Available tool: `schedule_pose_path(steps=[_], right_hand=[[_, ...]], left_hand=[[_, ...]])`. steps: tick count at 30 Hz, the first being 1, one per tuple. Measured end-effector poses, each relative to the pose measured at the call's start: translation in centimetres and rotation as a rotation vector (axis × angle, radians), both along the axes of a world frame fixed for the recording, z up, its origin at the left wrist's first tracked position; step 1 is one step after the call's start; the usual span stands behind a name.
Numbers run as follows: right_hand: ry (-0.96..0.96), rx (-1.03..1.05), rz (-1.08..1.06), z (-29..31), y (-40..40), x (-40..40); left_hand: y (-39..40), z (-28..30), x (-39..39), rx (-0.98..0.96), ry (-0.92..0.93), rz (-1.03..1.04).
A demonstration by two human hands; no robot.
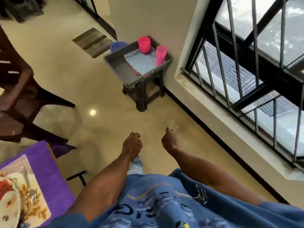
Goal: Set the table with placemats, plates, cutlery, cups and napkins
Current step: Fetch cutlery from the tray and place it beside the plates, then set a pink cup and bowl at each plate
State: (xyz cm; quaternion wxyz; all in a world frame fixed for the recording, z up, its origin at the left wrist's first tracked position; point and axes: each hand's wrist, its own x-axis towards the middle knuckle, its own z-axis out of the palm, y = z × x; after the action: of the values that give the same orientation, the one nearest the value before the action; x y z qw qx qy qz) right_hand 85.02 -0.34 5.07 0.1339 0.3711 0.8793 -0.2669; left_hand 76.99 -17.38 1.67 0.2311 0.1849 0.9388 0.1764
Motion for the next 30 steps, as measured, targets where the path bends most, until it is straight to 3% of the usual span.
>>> schedule_pose_path(steps=[2, 6, 12, 15, 19, 23, 30], right_hand=[[0.038, 0.002, -0.040, 0.4, 0.4, -5.2], [0.136, -0.026, -0.109, 1.6, -0.4, -15.6], [0.220, -0.126, -0.098, 2.3, -2.8, -28.4], [0.221, -0.146, -0.138, 2.3, -2.3, -31.9], [0.235, -0.259, -0.242, 0.6, -0.3, -40.8], [0.135, -0.186, -0.274, -0.5, 2.5, -49.6], [0.175, -0.227, -0.385, 0.9, 6.3, -62.0]], left_hand=[[-0.2, 0.8, -6.4, 0.007, 0.025, -0.055], [-0.5, 3.0, -17.8, 0.044, 0.098, 0.045], [-1.0, 1.8, -28.0, 0.028, 0.074, -0.040], [-1.2, 1.1, -30.6, 0.032, 0.065, -0.040], [0.2, -0.5, -39.8, 0.010, 0.058, -0.091], [2.5, 0.2, -49.6, 0.009, 0.062, -0.107], [7.4, 1.3, -64.2, -0.039, 0.049, -0.184]])
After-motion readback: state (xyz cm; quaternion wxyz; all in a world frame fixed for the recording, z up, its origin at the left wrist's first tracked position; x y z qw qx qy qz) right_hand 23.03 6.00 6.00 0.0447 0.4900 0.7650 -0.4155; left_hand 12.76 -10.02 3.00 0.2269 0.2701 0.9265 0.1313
